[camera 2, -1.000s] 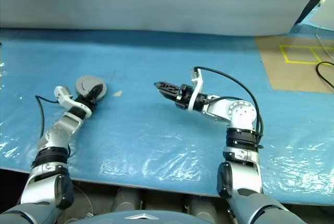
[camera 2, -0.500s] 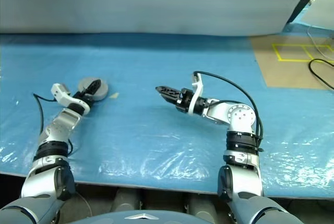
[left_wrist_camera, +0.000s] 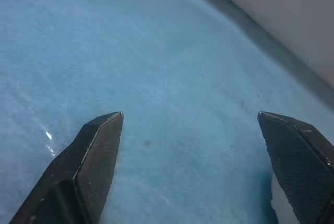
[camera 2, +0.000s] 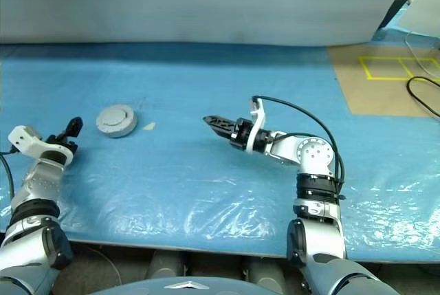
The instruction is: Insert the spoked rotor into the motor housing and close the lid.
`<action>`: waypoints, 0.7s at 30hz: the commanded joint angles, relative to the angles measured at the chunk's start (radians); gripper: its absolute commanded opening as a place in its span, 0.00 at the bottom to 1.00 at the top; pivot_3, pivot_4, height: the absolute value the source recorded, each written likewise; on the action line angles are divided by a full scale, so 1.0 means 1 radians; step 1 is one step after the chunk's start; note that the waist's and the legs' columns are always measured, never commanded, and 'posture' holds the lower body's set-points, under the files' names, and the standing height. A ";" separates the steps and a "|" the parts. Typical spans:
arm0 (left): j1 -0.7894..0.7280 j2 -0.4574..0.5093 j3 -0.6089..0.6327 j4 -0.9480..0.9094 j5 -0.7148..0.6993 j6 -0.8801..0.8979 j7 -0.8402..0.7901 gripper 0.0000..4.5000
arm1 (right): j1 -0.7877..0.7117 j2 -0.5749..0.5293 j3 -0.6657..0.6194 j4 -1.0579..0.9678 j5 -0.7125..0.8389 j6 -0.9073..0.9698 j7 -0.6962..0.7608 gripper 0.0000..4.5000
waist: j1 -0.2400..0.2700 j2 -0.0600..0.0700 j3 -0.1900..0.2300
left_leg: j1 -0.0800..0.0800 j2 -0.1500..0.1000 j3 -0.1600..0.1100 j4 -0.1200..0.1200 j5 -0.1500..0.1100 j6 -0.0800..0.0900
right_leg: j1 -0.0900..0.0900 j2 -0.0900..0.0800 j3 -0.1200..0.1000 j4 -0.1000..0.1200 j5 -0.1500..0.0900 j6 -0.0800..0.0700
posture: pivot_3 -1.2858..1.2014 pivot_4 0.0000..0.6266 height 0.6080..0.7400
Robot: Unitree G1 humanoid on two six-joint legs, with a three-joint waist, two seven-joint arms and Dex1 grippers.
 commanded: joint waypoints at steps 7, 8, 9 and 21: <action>0.144 -0.058 -0.141 -0.791 -0.311 0.386 -0.209 0.98 | 0.076 -0.193 0.084 -0.257 -0.068 -0.141 0.246 0.62 | 0.028 -0.002 0.002 | -0.010 0.007 0.001 0.005 0.000 0.000 | -0.004 -0.001 -0.007 0.001 0.000 -0.001 | 0.52 0.24 1.00; 0.135 -0.063 -0.157 -0.835 -0.328 0.399 -0.217 0.98 | 0.092 -0.215 0.091 -0.279 -0.089 -0.175 0.272 0.62 | 0.028 -0.002 0.002 | -0.010 0.007 0.001 0.005 0.000 0.000 | -0.004 -0.001 -0.007 0.001 0.000 -0.001 | 0.52 0.24 1.00; 0.128 -0.064 -0.180 -0.881 -0.348 0.422 -0.228 0.98 | 0.109 -0.239 0.101 -0.299 -0.113 -0.213 0.303 0.62 | 0.027 -0.002 0.002 | -0.009 0.007 0.001 0.005 0.000 0.000 | -0.003 -0.001 -0.007 0.001 0.000 -0.001 | 0.52 0.24 1.00; 0.216 0.013 -0.599 -0.961 -0.058 0.335 -0.529 0.98 | 0.252 -0.420 0.354 -0.424 -0.514 -0.625 0.488 0.62 | 0.012 0.002 0.003 | -0.007 0.004 0.002 0.004 0.000 0.000 | -0.004 0.001 -0.004 0.001 -0.001 -0.001 | 0.52 0.24 1.00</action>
